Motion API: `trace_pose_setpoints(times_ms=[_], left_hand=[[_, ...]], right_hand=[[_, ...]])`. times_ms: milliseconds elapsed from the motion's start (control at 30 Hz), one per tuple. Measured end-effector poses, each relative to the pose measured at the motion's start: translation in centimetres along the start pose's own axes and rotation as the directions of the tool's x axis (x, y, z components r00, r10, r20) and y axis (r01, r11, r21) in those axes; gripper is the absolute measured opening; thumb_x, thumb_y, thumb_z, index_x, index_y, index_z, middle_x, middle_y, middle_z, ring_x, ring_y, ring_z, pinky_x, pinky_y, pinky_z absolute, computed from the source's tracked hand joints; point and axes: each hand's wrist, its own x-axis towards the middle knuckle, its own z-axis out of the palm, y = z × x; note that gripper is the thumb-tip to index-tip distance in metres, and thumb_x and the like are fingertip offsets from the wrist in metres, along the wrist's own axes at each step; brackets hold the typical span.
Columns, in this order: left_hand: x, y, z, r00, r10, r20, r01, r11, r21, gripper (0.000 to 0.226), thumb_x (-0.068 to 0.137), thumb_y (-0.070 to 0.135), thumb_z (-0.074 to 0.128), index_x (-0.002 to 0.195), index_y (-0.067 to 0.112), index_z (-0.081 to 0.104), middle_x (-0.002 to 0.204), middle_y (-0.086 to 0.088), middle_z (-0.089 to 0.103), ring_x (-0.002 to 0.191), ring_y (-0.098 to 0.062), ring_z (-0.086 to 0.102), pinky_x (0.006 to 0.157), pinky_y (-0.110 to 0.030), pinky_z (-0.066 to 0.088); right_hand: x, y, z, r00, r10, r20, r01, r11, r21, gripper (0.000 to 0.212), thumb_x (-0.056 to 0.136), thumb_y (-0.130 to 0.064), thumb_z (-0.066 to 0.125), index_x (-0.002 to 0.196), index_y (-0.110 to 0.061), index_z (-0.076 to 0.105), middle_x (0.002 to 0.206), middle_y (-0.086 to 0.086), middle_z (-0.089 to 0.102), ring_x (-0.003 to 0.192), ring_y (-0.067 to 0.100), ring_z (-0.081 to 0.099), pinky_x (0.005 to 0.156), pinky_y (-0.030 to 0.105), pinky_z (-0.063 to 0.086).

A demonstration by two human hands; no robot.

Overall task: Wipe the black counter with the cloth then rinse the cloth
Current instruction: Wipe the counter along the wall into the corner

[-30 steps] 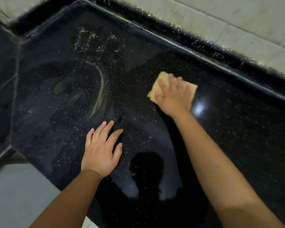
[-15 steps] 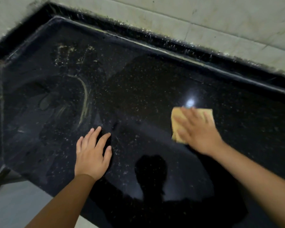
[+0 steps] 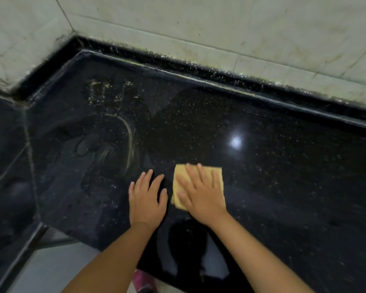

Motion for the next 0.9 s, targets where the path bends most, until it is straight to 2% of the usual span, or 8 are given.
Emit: trace_pose_setpoints(times_ms=[67,200,300,400,467,733,833,900], left_hand=[[-0.1,-0.3,-1.1,1.000,0.007,-0.005,-0.007,0.986,-0.164,0.054,0.085,0.038,0.032,0.121,0.007,0.058,0.137,-0.018,0.046,0.130,-0.036,0.037,0.106,-0.047,0.024],[-0.3,-3.7,-4.4,0.986,0.164,-0.034,-0.167,0.963,-0.211,0.049,0.085,0.033,0.037,0.116,0.003,0.062,0.129,-0.020,0.053,0.122,-0.039,0.045,0.098,-0.042,0.029],[-0.6,-8.7,-6.7,0.980,0.193,-0.056,-0.198,0.973,-0.120,0.034,0.085,0.019,0.051,0.111,0.001,0.064,0.124,-0.022,0.056,0.118,-0.041,0.049,0.095,-0.046,0.033],[-1.6,-13.8,-8.5,0.983,0.173,-0.054,-0.173,0.985,0.007,0.025,0.082,0.010,0.061,0.104,0.000,0.067,0.120,-0.022,0.059,0.114,-0.043,0.052,0.092,-0.051,0.039],[-2.5,-17.0,-9.4,0.974,0.220,-0.054,-0.215,0.973,0.086,0.032,0.083,0.022,0.048,0.096,0.003,0.070,0.113,-0.021,0.064,0.106,-0.041,0.058,0.085,-0.051,0.044],[-0.3,-20.8,-10.7,0.969,0.242,-0.053,-0.231,0.961,0.154,0.044,0.080,0.026,0.036,0.097,0.003,0.070,0.107,-0.020,0.066,0.099,-0.039,0.063,0.077,-0.052,0.050],[2.0,-20.2,-10.3,0.960,0.269,-0.078,-0.259,0.959,0.118,0.044,0.081,0.024,0.036,0.100,0.001,0.069,0.108,-0.023,0.065,0.101,-0.040,0.061,0.079,-0.054,0.049],[3.1,-19.6,-10.3,0.960,0.272,-0.066,-0.262,0.956,0.128,0.044,0.081,0.024,0.036,0.100,0.002,0.069,0.108,-0.022,0.065,0.102,-0.040,0.062,0.079,-0.054,0.049]], right_hand=[[-4.0,0.1,1.3,0.995,-0.067,0.078,0.070,0.997,-0.031,0.048,0.097,-0.048,0.007,0.131,-0.036,0.039,0.145,-0.004,0.037,0.144,0.022,0.008,0.108,0.043,0.015],[-8.2,4.0,0.7,0.973,-0.194,0.125,0.210,0.968,-0.136,0.050,0.095,-0.054,0.009,0.139,-0.039,0.027,0.157,-0.009,-0.002,0.145,0.015,-0.007,0.110,0.040,0.005],[-5.0,4.5,-1.2,0.997,0.081,0.006,-0.080,0.989,-0.121,0.058,0.091,-0.057,-0.002,0.143,-0.036,0.016,0.156,-0.006,0.004,0.144,0.022,0.014,0.109,0.047,0.018],[1.0,1.0,-2.5,0.821,0.569,0.052,-0.570,0.808,0.150,0.057,0.094,-0.050,0.007,0.147,-0.030,0.009,0.157,-0.002,-0.006,0.145,0.023,-0.006,0.114,0.050,0.000],[5.3,-2.6,-3.0,0.745,0.661,0.093,-0.662,0.714,0.230,0.053,0.098,-0.045,0.015,0.148,-0.030,0.006,0.157,-0.002,-0.010,0.144,0.023,-0.013,0.113,0.052,-0.006],[12.0,-18.4,-0.9,0.965,0.242,0.102,-0.256,0.953,0.160,0.053,0.096,-0.047,0.010,0.147,-0.032,0.006,0.157,-0.002,-0.010,0.144,0.025,-0.012,0.113,0.053,-0.007],[7.1,-20.0,0.7,0.994,0.093,0.050,-0.094,0.995,0.025,0.061,0.093,-0.051,-0.004,0.136,-0.036,0.038,0.148,0.000,0.037,0.138,0.025,0.028,0.110,0.049,0.020],[3.0,-18.2,2.0,0.993,0.058,0.107,-0.063,0.997,0.037,0.053,0.096,-0.051,0.002,0.128,-0.037,0.042,0.139,-0.003,0.050,0.132,0.023,0.032,0.108,0.042,0.015]])
